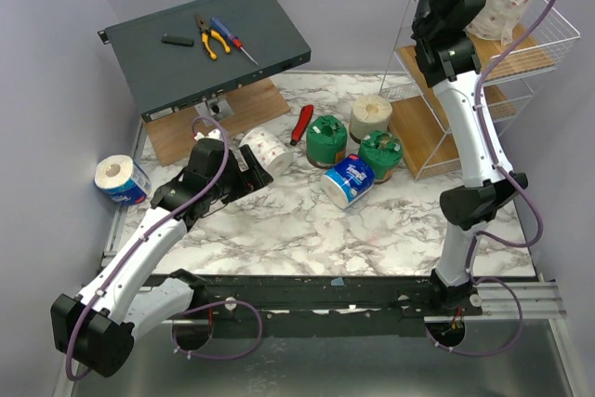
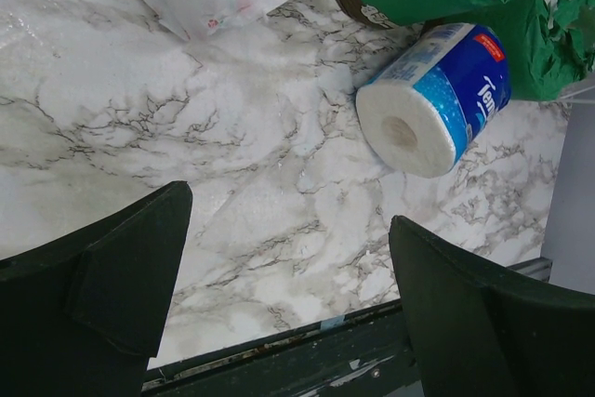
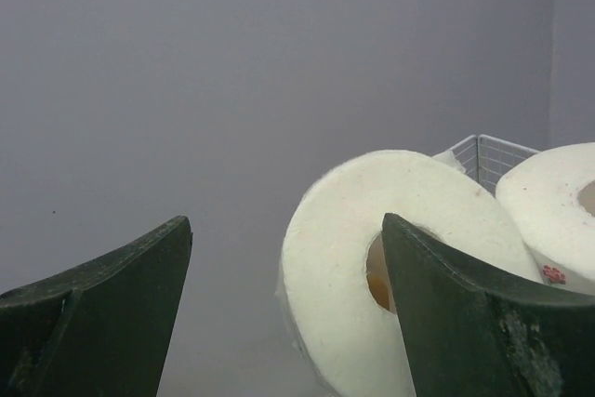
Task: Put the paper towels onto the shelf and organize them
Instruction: Move the shelf to the center of the board.
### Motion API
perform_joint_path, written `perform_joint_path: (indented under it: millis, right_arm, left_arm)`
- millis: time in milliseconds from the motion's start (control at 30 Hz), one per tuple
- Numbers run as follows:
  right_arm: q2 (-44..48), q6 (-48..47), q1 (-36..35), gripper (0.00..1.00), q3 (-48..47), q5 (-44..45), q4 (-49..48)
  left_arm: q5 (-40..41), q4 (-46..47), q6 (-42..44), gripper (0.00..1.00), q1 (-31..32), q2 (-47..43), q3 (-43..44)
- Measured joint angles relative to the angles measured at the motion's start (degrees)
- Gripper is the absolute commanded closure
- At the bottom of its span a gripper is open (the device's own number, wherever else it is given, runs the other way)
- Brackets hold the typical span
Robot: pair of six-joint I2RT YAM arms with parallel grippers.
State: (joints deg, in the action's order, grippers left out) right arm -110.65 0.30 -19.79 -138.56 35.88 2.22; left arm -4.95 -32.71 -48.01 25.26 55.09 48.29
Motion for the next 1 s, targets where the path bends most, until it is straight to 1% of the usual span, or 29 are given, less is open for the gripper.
perform_joint_path:
  millis: [200,400,533,600,733,800,867,933,1000]
  right_arm:
    - [1.79,0.59,0.0,0.12,-0.02,-0.68,0.04]
    - [5.51,1.62,-0.09,0.11,-0.02,-1.88,0.57]
    - [8.33,1.33,-1.79,0.11,-0.02,-2.12,0.74]
    - [9.62,-0.04,-4.52,0.11,-0.02,-1.75,0.79]
    - [11.76,-5.2,-14.51,0.1,2.25,1.33,-0.44]
    - [12.28,-7.32,-19.02,0.08,4.79,3.41,-1.33]
    - [13.33,-8.39,-20.92,0.05,9.6,5.29,-2.67]
    - [15.41,-9.03,-20.98,0.01,17.44,7.23,-4.92]
    - [18.27,-9.4,-20.79,0.0,27.47,8.92,-8.09]
  left_arm:
    - [-0.09,0.02,-0.02,0.08,0.31,0.02,0.0]
    - [-0.07,0.0,-0.02,0.08,0.83,0.02,0.0]
    - [-0.07,0.0,-0.04,0.08,1.22,0.0,0.0]
    - [-0.07,0.0,-0.04,0.08,1.38,0.0,0.0]
    - [-0.07,0.02,-0.04,0.08,1.46,0.02,0.07]
    - [-0.07,-0.04,-0.02,0.08,1.51,0.11,0.42]
    - [-0.09,0.02,0.02,0.08,1.51,0.17,1.09]
    - [-0.07,0.11,0.2,0.08,1.51,0.17,2.14]
    - [-0.09,0.33,0.35,0.09,1.51,0.17,3.06]
